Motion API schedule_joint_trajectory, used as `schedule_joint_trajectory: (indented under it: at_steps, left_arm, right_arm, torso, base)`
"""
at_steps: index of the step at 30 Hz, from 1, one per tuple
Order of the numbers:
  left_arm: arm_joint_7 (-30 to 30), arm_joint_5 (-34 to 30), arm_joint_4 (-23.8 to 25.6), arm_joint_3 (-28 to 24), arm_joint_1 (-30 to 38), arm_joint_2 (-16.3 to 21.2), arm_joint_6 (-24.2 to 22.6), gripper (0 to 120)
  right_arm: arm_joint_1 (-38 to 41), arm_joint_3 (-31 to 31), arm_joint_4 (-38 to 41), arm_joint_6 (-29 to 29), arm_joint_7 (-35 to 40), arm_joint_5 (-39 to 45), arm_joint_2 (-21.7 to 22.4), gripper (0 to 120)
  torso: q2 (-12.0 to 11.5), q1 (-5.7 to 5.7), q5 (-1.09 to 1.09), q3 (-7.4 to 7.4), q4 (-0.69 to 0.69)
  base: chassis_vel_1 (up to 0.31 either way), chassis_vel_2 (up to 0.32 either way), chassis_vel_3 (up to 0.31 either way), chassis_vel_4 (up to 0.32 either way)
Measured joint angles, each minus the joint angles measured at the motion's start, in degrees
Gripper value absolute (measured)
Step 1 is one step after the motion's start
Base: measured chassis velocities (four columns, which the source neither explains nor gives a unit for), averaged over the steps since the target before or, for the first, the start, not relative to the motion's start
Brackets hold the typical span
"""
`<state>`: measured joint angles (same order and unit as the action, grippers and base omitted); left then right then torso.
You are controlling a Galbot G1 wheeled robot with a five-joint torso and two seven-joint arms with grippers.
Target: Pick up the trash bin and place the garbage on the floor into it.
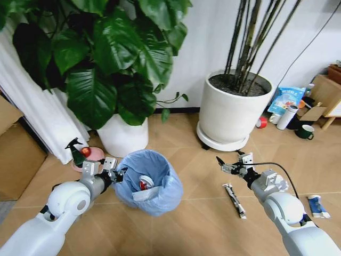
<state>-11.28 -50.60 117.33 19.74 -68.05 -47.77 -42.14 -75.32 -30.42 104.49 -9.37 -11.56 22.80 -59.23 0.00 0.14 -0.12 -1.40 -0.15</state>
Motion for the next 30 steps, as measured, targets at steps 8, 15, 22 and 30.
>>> schedule_joint_trajectory:
  at_steps: [8,15,22,30]
  left_arm:
    - [-0.73,0.14,0.84,0.49,-1.14,-0.09,0.0,0]
    - [-0.59,0.47,1.43,1.28,-2.42,-0.17,0.0,0]
    - [-0.58,0.58,2.12,1.87,-2.92,-0.28,0.0,0]
    - [-0.48,0.59,2.63,2.49,-3.76,-0.28,0.0,0]
  right_arm:
    - [-1.68,-1.17,-0.43,0.44,-1.4,-0.43,0.37,100]
    - [-3.46,-0.12,-1.3,1.31,-2.19,-1.64,0.34,100]
    - [-4.79,1.83,-5.32,1.06,-5.54,-3.87,0.71,100]
    - [-4.25,4.68,-14.1,0.6,-7.75,-6.21,-0.14,100]
  torso:
    - [0.0,-0.01,0.01,0.01,0.01]
    - [0.0,0.0,0.03,0.0,-0.02]
    - [0.0,0.0,-0.01,0.0,0.01]
    - [0.0,0.0,0.01,0.0,0.0]
  base:
    - [-0.179,-0.164,0.194,0.179]
    - [-0.167,-0.179,0.164,0.153]
    - [-0.026,-0.03,0.034,0.024]
    - [0.026,0.027,-0.013,-0.02]
